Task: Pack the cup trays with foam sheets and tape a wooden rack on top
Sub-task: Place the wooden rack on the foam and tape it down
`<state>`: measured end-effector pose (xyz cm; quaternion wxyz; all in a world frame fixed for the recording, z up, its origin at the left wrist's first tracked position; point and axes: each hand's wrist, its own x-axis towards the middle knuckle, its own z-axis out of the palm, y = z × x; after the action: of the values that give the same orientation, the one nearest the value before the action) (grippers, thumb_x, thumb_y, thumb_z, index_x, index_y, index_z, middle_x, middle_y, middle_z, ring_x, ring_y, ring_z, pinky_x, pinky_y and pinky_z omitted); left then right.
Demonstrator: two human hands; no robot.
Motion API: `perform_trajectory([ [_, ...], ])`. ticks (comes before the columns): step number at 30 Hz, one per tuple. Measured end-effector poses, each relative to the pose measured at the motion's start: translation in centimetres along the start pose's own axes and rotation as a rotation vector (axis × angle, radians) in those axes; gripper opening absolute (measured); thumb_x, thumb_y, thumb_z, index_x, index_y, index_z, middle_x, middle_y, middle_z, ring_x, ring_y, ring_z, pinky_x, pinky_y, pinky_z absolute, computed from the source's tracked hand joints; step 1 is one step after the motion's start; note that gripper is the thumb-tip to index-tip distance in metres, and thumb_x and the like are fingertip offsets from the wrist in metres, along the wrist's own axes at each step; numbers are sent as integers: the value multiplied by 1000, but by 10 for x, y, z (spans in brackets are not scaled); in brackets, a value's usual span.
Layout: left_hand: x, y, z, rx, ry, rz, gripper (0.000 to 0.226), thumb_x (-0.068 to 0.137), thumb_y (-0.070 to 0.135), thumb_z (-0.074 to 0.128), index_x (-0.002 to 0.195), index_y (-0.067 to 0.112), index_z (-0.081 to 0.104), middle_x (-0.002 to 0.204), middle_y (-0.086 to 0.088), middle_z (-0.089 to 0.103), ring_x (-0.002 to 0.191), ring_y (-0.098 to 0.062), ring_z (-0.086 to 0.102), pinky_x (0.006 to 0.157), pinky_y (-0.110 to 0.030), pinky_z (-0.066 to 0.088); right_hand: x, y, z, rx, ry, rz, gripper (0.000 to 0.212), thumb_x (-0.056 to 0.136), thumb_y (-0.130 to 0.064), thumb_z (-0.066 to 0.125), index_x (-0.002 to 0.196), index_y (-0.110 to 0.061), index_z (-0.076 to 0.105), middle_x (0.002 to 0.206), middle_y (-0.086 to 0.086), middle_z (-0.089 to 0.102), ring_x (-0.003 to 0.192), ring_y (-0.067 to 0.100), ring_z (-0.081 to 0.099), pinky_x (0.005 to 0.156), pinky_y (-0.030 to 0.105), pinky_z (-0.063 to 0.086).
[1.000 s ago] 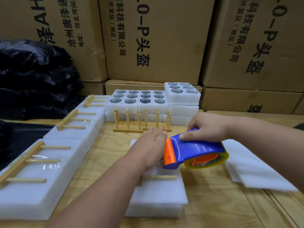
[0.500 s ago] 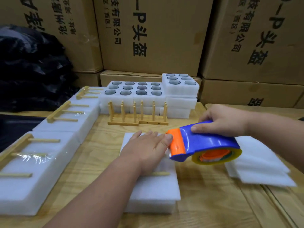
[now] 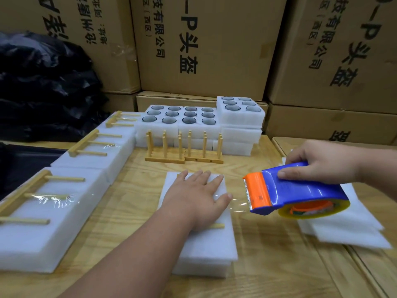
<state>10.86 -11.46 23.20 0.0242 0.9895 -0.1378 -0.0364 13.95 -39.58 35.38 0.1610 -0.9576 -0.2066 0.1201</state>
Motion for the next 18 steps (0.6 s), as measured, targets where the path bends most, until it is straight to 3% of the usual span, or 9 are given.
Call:
perform_trajectory([
  [5, -1, 0, -2, -3, -7, 5, 73, 97, 72, 3, 162, 40, 1, 173, 4, -1, 158, -13, -3, 126, -47, -5, -14, 12, -9, 30, 21, 18, 80, 50, -105, 48, 83, -37, 75, 77, -6, 76, 66, 12, 73, 64, 36, 59],
  [9, -2, 1, -2, -3, -6, 2, 74, 96, 75, 6, 162, 42, 0, 173, 4, -1, 158, -13, -3, 126, -47, -6, -16, 7, -9, -64, -11, 59, 77, 51, -106, 43, 85, -44, 72, 74, -13, 74, 64, 7, 71, 64, 36, 60],
  [18, -1, 4, -2, 67, -12, -4, 80, 93, 79, 13, 160, 43, -10, 173, 3, -3, 158, -15, -3, 126, -49, -5, 21, -40, 14, -576, -98, 106, 67, 79, -84, 50, 74, -19, 66, 66, -2, 63, 60, 15, 57, 52, 31, 38],
])
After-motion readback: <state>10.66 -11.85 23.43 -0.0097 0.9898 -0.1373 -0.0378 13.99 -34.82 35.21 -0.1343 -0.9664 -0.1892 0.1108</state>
